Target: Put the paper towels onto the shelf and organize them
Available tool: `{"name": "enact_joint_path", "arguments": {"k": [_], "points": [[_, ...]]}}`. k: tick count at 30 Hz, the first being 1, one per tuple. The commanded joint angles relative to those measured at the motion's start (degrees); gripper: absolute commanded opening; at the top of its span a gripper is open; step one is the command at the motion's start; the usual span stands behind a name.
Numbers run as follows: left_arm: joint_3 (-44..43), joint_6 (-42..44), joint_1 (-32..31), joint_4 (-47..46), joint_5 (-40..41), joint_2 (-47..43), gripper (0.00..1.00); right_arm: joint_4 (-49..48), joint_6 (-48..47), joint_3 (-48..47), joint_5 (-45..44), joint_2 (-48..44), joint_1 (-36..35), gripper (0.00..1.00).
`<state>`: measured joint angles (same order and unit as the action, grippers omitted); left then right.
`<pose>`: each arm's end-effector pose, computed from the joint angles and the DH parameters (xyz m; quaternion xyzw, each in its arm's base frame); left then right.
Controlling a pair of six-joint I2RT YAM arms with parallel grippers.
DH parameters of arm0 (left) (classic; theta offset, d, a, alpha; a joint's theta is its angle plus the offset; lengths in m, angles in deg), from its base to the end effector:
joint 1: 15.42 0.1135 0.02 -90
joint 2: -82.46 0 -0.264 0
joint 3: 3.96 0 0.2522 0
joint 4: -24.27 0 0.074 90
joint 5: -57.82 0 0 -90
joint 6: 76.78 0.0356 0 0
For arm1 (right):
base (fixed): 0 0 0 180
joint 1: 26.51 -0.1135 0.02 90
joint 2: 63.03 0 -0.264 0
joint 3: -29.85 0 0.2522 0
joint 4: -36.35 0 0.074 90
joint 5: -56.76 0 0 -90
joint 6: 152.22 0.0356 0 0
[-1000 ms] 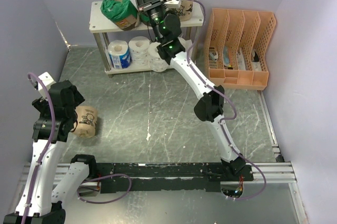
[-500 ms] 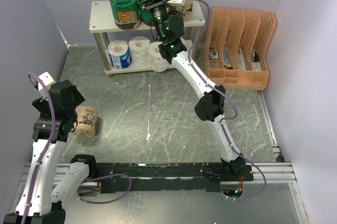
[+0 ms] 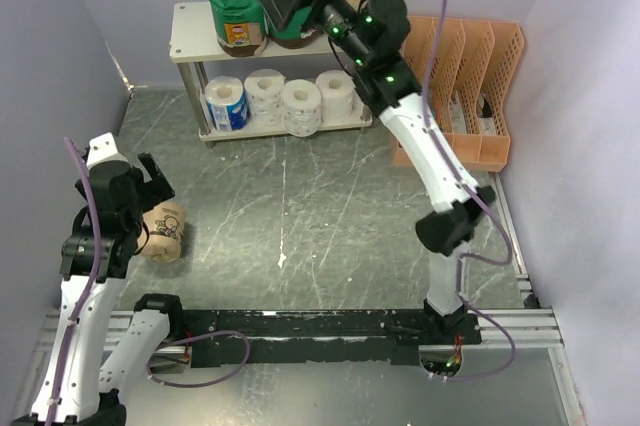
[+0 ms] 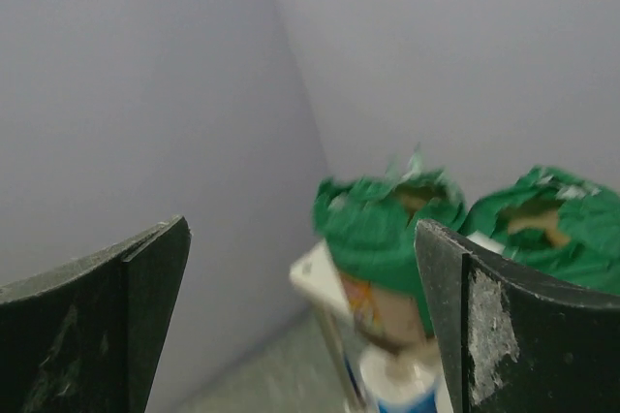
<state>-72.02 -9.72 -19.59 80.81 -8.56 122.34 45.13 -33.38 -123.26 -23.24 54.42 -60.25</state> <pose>0.1342 0.0045 0.3512 -0.2405 0.8123 0.0533 0.5287 0.3657 0.2517 0.5441 -0.0965 0.5177 0.4798 0.7017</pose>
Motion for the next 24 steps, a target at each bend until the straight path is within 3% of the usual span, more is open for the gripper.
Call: {"name": "enact_joint_path", "arguments": {"k": [1, 7, 12, 15, 19, 24], "points": [[0.2, 4.7, 0.4, -3.5, -5.5, -1.8, 0.99, 18.0, -23.0, 9.7, 18.3, -11.0, -0.4, 1.0], [-1.7, 5.0, 0.4, -1.8, -8.4, 6.2, 0.95, 39.8, -51.2, 19.0, 31.3, -21.2, -0.4, 1.0], [-13.7, 6.1, 0.3, 11.5, -13.8, 22.4, 0.95, 51.3, -60.8, 33.7, 26.2, -29.9, -0.4, 1.0], [-19.6, 8.9, 0.3, 15.5, -22.8, 27.8, 0.95, 52.5, -63.9, 47.6, 21.9, -36.3, -0.1, 1.0], [-29.4, 10.8, 0.3, 22.2, -28.4, 35.6, 0.95, 51.3, -66.0, 62.3, 16.3, -43.6, 0.3, 1.0], [-41.9, 1.6, -0.4, 28.2, -35.7, 40.6, 0.95, 43.7, -61.1, 76.4, 9.7, -50.5, 1.7, 1.0]]}}
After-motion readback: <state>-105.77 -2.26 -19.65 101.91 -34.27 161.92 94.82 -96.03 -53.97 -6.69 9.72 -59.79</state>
